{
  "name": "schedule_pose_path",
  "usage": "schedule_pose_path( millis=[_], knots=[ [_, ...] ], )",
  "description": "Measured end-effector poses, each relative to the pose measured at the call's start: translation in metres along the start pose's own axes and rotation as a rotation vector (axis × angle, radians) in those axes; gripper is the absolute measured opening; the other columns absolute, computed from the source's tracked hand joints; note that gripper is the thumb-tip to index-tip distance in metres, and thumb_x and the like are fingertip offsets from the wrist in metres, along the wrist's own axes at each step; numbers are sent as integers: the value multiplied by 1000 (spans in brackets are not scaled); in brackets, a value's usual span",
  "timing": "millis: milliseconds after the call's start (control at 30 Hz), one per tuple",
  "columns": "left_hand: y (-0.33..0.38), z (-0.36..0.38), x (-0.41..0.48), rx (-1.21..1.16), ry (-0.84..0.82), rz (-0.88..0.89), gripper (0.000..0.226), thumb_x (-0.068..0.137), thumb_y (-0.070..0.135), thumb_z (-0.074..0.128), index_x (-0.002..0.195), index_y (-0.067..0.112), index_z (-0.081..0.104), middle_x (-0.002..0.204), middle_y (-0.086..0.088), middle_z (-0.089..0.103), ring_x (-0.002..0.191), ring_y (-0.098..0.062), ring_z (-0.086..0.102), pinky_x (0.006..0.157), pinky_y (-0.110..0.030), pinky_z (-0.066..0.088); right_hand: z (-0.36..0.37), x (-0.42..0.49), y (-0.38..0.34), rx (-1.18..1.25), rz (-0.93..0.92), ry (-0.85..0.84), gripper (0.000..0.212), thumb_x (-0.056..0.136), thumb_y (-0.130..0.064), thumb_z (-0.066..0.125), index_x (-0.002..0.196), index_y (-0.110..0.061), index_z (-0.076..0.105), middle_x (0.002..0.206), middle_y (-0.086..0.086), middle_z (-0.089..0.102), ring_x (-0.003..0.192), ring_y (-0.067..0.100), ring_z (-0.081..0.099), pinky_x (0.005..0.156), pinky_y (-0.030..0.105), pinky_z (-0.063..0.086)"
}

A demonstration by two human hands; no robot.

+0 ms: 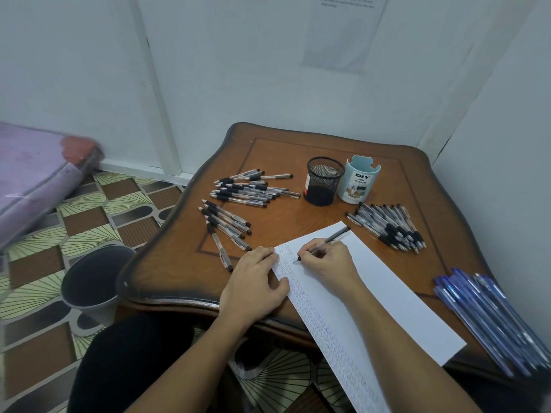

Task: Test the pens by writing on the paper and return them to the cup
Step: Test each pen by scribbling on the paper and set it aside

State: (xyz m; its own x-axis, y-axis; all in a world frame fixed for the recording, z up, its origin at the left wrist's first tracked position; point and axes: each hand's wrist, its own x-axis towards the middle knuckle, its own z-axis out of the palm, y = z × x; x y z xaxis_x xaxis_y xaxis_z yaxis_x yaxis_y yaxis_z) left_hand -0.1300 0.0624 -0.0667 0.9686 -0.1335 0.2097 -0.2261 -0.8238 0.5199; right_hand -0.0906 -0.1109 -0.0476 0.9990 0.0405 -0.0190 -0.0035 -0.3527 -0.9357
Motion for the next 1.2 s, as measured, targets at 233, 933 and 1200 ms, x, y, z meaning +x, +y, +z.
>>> schedule_pose_path(
  millis=[233, 933, 1200],
  knots=[
    [-1, 0, 0, 1, 6, 4, 55, 89, 42, 58, 137, 16, 54, 146, 7, 46, 139, -10, 31, 114, -26, 21, 0, 1, 1, 4, 18, 1, 15, 84, -10, 65, 73, -12, 74, 73, 10, 67, 63, 5, 55, 57, 20, 45],
    [0, -1, 0, -6, -22, -6, 65, 83, 50, 47, 137, 15, 55, 145, 7, 46, 139, -9, 30, 114, -25, 20, 0, 1, 4, -7, 21, 6, 17, 85, -10, 65, 72, -16, 73, 70, 10, 66, 61, 4, 52, 56, 21, 42],
    [-2, 1, 0, 3, -8, 3, 56, 88, 43, 57, 137, 15, 54, 146, 6, 46, 139, -9, 31, 115, -25, 20, 0, 1, 5, -8, 8, 19, 14, 85, -11, 66, 74, -15, 74, 73, 3, 69, 67, 6, 57, 62, 23, 47]
  ],
)
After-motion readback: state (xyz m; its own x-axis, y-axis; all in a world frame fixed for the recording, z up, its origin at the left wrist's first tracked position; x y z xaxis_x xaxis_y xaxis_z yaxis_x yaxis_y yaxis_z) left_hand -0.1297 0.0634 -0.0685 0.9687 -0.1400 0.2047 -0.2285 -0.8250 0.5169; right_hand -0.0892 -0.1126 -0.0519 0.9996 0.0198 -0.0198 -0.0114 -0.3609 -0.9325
